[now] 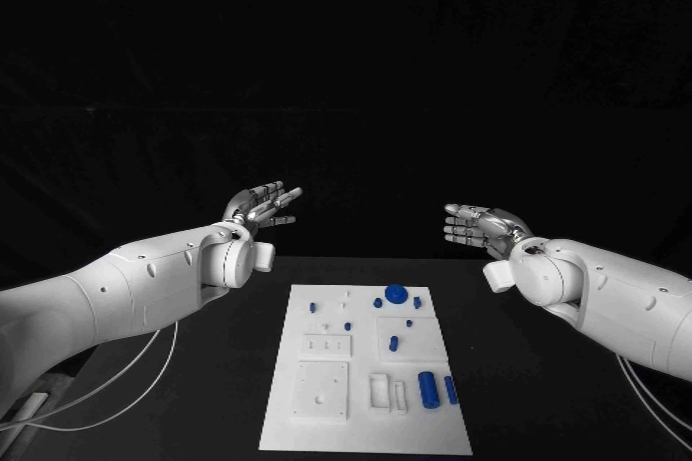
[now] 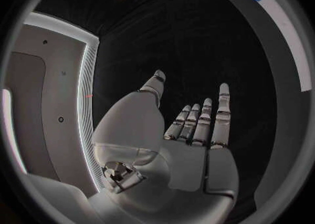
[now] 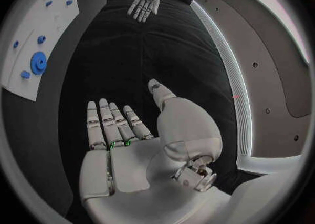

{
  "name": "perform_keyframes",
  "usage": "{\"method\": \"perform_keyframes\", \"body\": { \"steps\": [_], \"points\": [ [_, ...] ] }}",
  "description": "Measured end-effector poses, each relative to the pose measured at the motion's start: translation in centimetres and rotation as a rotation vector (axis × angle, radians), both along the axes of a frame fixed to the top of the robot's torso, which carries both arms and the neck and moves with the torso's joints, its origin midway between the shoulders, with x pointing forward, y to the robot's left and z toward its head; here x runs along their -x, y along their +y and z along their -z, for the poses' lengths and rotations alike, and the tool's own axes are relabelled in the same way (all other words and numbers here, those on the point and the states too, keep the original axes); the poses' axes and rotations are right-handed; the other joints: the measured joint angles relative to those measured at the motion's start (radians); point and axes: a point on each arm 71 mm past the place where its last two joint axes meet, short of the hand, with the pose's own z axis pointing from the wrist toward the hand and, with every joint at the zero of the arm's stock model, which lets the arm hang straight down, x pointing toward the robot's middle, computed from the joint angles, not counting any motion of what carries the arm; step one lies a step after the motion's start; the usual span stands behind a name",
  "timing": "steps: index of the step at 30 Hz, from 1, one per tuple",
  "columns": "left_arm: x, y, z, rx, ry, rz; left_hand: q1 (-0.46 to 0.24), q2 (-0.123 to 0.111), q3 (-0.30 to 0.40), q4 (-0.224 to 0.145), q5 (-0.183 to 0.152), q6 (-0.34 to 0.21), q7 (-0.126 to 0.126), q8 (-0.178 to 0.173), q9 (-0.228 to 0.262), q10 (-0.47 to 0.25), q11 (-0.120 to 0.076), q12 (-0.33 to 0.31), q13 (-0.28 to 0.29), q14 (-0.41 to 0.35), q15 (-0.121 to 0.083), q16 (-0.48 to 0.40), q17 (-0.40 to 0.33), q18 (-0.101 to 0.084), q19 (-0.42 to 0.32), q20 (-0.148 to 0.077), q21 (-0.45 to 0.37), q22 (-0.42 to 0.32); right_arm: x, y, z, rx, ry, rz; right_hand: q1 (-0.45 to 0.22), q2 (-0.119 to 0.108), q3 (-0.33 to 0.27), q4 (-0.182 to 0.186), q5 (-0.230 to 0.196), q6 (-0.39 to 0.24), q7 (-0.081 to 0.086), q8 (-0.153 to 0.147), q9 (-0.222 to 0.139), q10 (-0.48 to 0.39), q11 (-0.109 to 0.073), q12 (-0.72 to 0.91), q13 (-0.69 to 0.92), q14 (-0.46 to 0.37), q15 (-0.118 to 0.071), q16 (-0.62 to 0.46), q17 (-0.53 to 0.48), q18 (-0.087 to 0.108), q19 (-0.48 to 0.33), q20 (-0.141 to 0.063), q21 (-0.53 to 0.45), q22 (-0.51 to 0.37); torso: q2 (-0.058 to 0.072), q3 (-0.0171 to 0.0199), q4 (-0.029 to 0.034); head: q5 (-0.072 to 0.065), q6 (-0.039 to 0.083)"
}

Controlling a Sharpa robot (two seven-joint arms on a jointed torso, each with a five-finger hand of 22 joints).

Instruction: Assemble the parts on the task board

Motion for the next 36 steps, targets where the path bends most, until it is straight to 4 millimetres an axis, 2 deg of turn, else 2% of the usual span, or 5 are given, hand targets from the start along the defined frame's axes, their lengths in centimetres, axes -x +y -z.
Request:
{"method": "perform_keyframes", "body": {
  "steps": [13,20,30,36],
  "points": [
    [0.00,0.01,0.00,0.000,0.000,0.000,0.000,0.000,0.000,0.000,0.000,0.000,0.000,0.000,0.000,0.000,0.000,0.000,0.000,0.000,0.000,0.000,0.000,0.000,0.000,0.000,0.000,0.000,-0.02,0.09,0.02,-0.001,0.000,-0.001,0.000,0.000,0.000,0.000,0.000,0.000,0.000,0.000,0.000,0.000,0.000,0.000,0.000,0.000,0.000,0.000,0.000,0.000,0.000,0.000,0.000,0.000,0.000,0.0002,-0.0007,0.002,0.001],
    [0.00,0.02,0.00,0.000,0.000,0.000,0.000,0.000,0.000,0.000,0.000,0.000,0.000,0.000,0.000,0.000,0.000,0.000,0.000,0.000,0.000,0.000,0.000,0.000,0.000,0.000,0.000,0.000,-0.05,0.18,0.05,-0.001,0.000,-0.001,0.000,0.000,0.000,0.000,0.000,0.000,0.000,0.000,0.000,0.000,0.000,0.000,0.000,0.000,0.000,0.000,0.000,0.000,0.000,0.000,0.000,0.000,0.000,0.0002,-0.0004,-0.001,0.011],
    [0.00,0.03,-0.01,0.000,0.000,0.000,0.000,0.000,0.000,0.000,0.000,0.000,0.000,0.000,0.000,0.000,0.000,0.000,0.000,0.000,0.000,0.000,0.000,0.000,0.000,0.000,0.000,0.000,-0.08,0.25,0.08,-0.002,0.001,-0.002,0.000,0.000,0.000,0.000,0.000,0.000,0.000,0.000,0.000,0.000,0.000,0.000,0.000,0.000,0.000,0.000,0.000,0.000,0.000,0.000,0.000,0.000,0.000,0.0003,-0.0007,0.002,0.015],
    [0.00,0.18,-0.07,0.000,-0.001,-0.002,0.000,0.000,0.000,0.000,0.000,0.000,0.000,0.000,0.000,0.000,0.000,0.000,0.000,0.000,0.000,0.000,0.000,0.000,0.000,0.000,0.000,0.000,-0.08,0.26,0.09,-0.002,0.001,-0.002,0.000,0.000,0.000,0.000,0.000,0.000,0.000,0.000,0.000,0.000,0.000,0.000,0.000,0.000,0.000,0.000,0.000,0.000,0.000,0.000,0.000,0.000,0.000,0.0009,-0.0007,0.002,0.013]
  ]
}}
